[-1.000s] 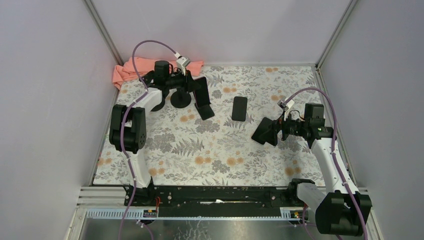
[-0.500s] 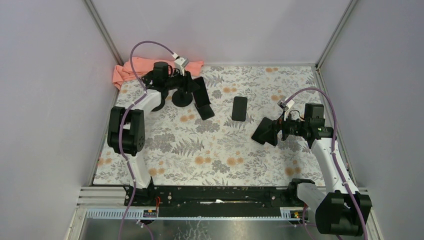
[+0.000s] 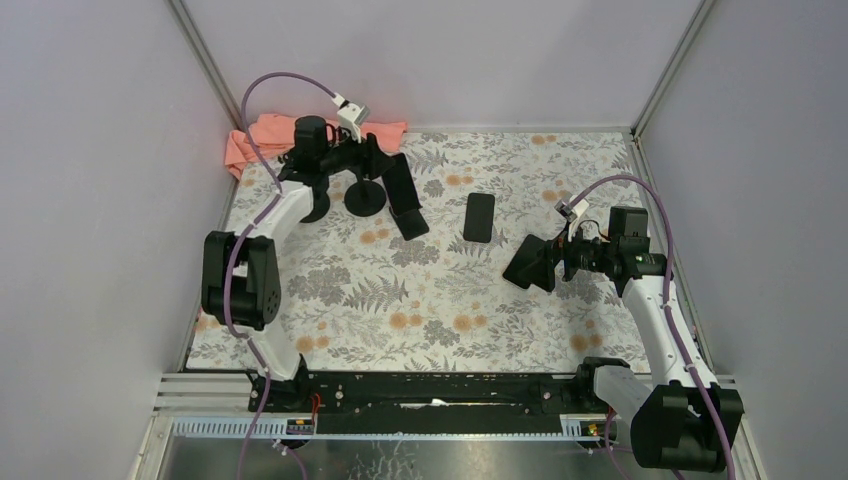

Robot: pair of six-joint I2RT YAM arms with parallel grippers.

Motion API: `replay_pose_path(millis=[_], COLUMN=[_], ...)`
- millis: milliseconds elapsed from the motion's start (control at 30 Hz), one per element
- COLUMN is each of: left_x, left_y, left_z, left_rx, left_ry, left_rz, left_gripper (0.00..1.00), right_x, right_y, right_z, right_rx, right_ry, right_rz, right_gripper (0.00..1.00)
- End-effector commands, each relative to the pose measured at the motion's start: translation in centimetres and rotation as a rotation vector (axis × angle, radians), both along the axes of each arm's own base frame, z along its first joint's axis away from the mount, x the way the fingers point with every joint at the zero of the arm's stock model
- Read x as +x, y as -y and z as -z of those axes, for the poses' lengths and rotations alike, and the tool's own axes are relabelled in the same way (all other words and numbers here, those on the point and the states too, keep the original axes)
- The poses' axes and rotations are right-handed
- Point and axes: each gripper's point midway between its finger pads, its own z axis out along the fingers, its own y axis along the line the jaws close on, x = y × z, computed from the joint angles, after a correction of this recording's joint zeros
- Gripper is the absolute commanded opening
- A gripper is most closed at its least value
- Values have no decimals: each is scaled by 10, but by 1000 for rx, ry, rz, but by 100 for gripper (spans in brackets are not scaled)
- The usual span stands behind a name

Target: Place the phone on the phone stand

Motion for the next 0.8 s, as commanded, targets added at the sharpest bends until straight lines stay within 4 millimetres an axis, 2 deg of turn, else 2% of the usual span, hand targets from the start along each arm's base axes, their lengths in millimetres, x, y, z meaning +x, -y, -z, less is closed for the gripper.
replay_pose_path(millis=[0, 200, 367, 433, 467, 500, 667, 767], left_x=[-3, -22, -52, -66, -73, -80, -115, -125], left_y=[-8, -16, -22, -24, -25, -25, -27, -36], left_z=[-40, -61, -78, -81, -80, -80, -61, -50], left_rx=[-15, -24, -53, -80, -99, -119, -268, -398], left_ry=[98, 112, 143, 157, 157, 160, 125, 122], left_rz=[-48, -99, -133, -145, -152, -156, -190, -264], left_gripper=[62, 65, 67, 77, 94, 98, 99, 99], right_x=[2, 2, 2, 2, 2, 2, 2, 3], right_y=[0, 0, 0, 1, 1, 1, 1, 1], right_z=[-3, -3, -3, -3, -2, -3, -1, -1], right_rx=[1, 1, -2, -3, -3, -3, -6, -5], right_ry=[29, 29, 31, 31, 30, 31, 27, 24], right_rz=[-8, -9, -9, -8, -8, -8, -7, -7], right_gripper=[100, 100, 100, 100, 100, 100, 100, 100])
